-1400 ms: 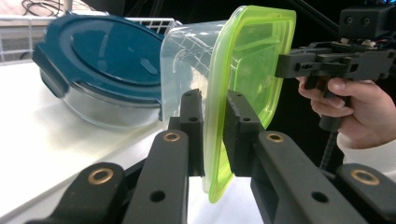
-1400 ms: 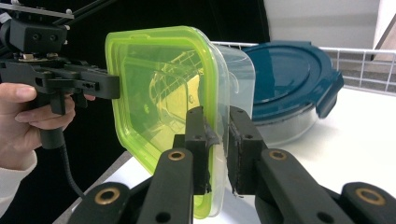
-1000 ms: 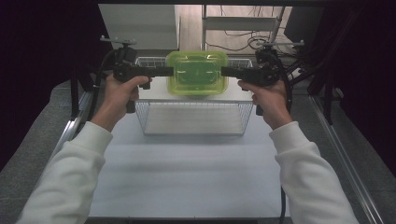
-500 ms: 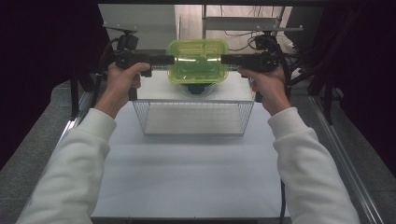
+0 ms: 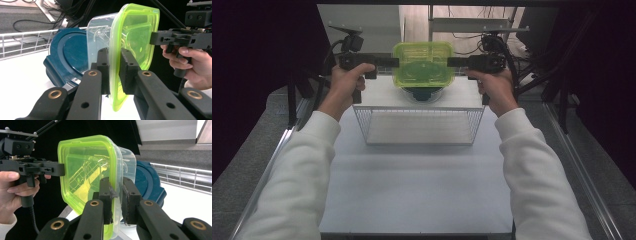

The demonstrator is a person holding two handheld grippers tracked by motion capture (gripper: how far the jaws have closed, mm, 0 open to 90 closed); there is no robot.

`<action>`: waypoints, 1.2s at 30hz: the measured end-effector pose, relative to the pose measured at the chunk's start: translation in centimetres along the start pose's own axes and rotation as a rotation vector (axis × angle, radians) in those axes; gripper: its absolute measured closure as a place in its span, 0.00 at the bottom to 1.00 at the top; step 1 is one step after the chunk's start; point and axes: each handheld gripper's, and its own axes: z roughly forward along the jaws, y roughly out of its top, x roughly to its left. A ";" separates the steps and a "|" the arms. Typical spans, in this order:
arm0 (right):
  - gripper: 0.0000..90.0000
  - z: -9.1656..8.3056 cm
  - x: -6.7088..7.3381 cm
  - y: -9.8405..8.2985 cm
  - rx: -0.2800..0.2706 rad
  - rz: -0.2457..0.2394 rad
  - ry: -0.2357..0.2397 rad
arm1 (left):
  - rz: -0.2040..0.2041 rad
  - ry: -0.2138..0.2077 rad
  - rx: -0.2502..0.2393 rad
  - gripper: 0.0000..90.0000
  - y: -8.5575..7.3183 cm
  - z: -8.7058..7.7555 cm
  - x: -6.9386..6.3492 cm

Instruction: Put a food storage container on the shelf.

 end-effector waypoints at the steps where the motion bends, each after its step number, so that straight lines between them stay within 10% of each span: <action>1: 0.88 0.1 -0.1 0.0 0.004 0.004 -0.001 | -0.005 -0.001 0.002 0.89 0.0 0.1 0.1; 36: 0.83 3.3 -4.4 0.8 0.035 0.225 0.011 | -0.204 -0.041 -0.020 0.85 0.9 2.5 3.7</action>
